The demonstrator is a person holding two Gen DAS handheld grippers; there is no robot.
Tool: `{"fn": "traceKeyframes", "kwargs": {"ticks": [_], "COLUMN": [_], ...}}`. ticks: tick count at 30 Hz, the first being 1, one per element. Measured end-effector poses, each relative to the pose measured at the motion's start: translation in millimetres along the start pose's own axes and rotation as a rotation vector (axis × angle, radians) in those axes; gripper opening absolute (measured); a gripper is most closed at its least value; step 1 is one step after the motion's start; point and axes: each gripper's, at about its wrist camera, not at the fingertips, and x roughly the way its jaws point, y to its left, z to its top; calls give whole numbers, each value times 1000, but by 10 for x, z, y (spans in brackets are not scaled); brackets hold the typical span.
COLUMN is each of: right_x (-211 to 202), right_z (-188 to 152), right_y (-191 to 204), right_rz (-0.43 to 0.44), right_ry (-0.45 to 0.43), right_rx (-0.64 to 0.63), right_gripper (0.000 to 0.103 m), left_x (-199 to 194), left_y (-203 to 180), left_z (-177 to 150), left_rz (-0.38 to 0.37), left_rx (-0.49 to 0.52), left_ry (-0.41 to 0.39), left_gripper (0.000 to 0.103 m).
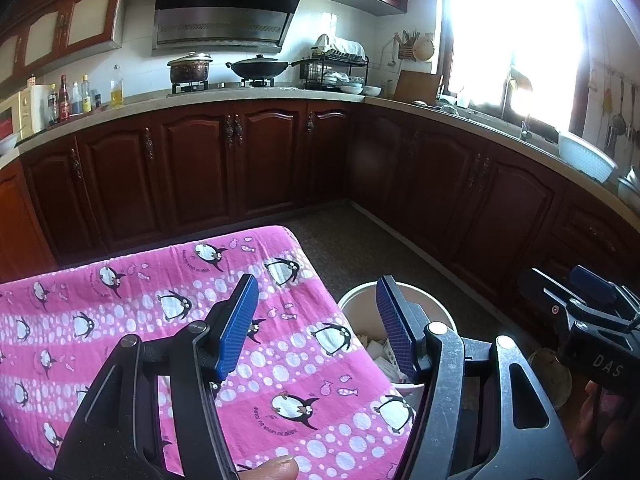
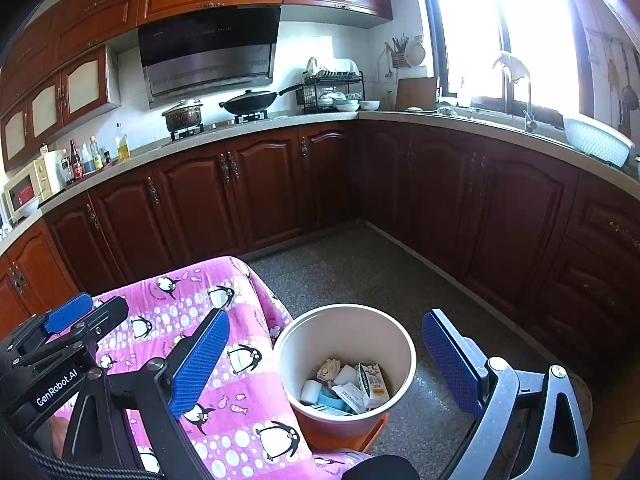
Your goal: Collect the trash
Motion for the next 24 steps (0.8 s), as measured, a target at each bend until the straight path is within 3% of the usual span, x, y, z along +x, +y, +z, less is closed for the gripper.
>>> {"fn": "traceKeyframes", "kwargs": {"ticks": [24], "right_x": [59], "right_z": [-33], "right_y": [22], "right_rz": [6], "right_ry": [20], "right_rx": [2], "right_gripper": [96], "left_x": [2], "left_y": [-9], "left_z": [-32], "left_rz": [12], "left_rx": [7], "left_ry": [5], "left_gripper": [60]}}
